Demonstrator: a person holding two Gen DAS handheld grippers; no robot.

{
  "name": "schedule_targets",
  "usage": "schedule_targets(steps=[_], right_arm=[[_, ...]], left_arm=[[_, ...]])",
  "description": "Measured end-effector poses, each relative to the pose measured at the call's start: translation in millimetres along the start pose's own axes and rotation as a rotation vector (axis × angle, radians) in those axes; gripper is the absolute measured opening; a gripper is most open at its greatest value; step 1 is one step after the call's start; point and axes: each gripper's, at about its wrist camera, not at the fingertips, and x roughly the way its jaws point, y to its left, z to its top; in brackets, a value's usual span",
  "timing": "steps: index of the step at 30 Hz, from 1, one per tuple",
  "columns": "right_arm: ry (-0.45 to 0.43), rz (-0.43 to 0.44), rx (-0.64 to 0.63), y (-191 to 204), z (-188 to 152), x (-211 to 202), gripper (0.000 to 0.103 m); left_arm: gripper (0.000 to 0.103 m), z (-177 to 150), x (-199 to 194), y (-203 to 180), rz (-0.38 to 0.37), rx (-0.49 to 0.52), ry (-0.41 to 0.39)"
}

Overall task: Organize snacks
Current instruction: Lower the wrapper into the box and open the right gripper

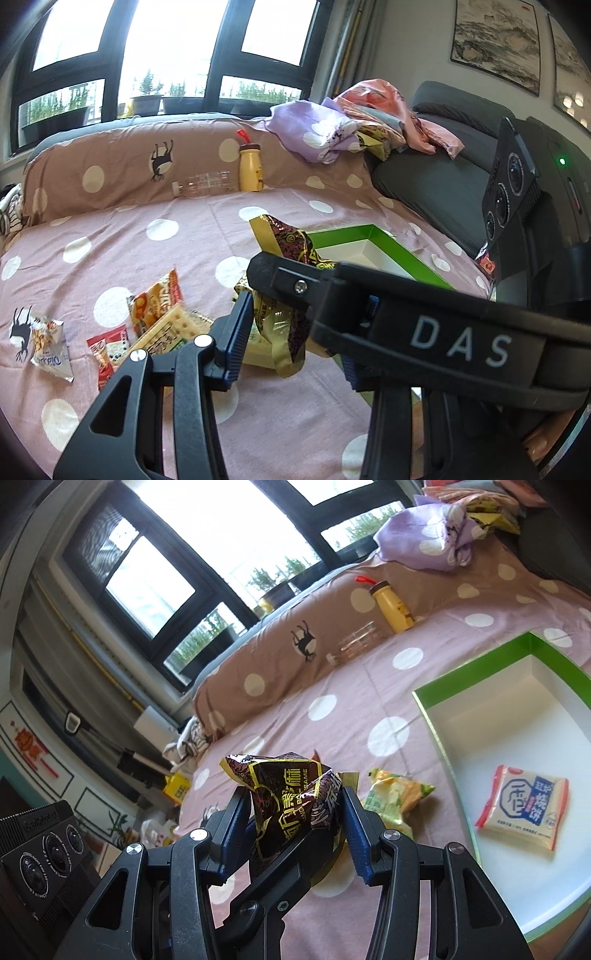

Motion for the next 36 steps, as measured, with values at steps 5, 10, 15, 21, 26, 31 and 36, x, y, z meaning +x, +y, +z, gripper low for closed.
schedule_targets(steps=[5,10,15,21,26,31,36], right_arm=[[-0.04,-0.019,0.052,-20,8,-12,0.053],[-0.074,-0.064,0.108,-42,14,-24,0.053],[-0.1,-0.111,0.168,-63,16,-33,0.053],[-0.115,-0.151,0.225,-84,18,-40,0.053],[-0.123,-0.176,0.263,-97,19,-44,0.053],[-0.128,-0.194,0.292,-107,17,-48,0.053],[-0.131,-0.221,0.314,-113,17,-50,0.053]], left_arm=[[0.041,9,15,-19,-0.036,0.048,0.02],[0.04,14,36,-36,-0.089,0.078,0.055],[0.039,16,52,-50,-0.136,0.102,0.087],[0.039,15,70,-62,-0.187,0.115,0.128],[0.04,15,80,-70,-0.208,0.117,0.148],[0.039,14,90,-79,-0.2,0.116,0.169],[0.039,13,99,-82,-0.199,0.109,0.189]])
